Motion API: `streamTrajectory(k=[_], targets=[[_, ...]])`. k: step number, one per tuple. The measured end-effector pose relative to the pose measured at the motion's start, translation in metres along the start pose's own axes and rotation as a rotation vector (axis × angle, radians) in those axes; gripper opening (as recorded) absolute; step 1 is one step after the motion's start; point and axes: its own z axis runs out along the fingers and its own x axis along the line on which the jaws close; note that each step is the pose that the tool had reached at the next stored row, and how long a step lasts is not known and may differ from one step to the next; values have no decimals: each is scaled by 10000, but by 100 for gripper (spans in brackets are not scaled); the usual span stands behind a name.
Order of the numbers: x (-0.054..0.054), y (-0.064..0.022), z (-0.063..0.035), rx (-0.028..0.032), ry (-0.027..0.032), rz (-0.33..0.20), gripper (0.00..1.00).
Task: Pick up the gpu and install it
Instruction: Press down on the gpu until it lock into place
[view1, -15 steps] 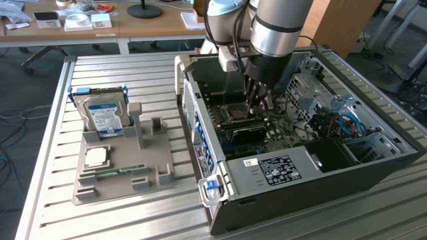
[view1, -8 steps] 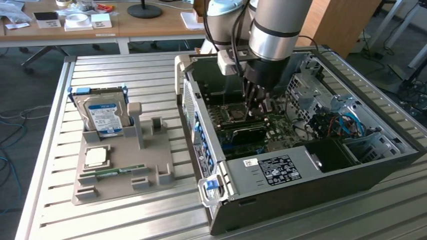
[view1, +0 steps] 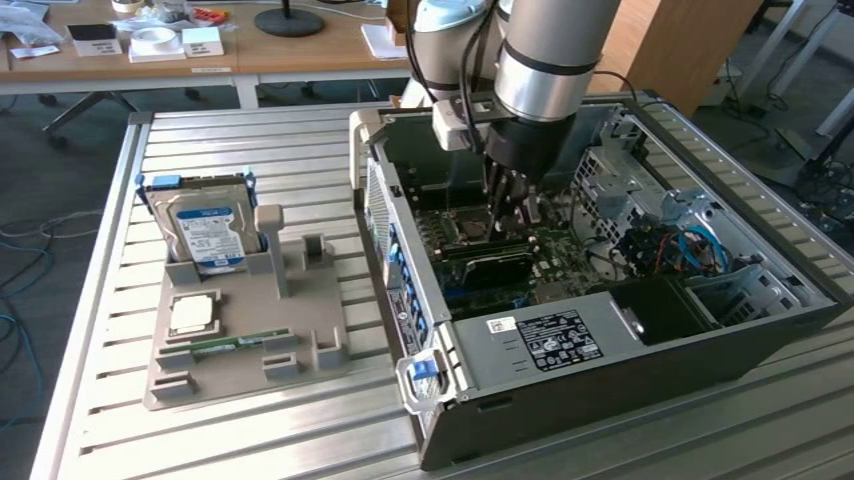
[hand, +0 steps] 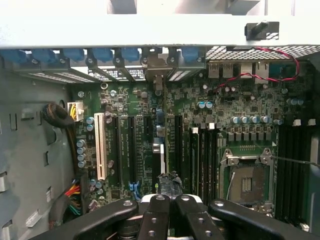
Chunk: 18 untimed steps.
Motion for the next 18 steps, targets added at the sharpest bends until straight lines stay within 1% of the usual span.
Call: streamTrajectory(k=[1, 8, 12, 15, 18], targets=[[0, 0, 0, 0, 0, 0, 11], [3, 4, 109, 0, -1, 1, 11], [1, 6, 114, 0, 0, 2, 11], [-29, 12, 133, 1, 0, 1, 11], [-33, 13, 170, 0, 0, 0, 11]])
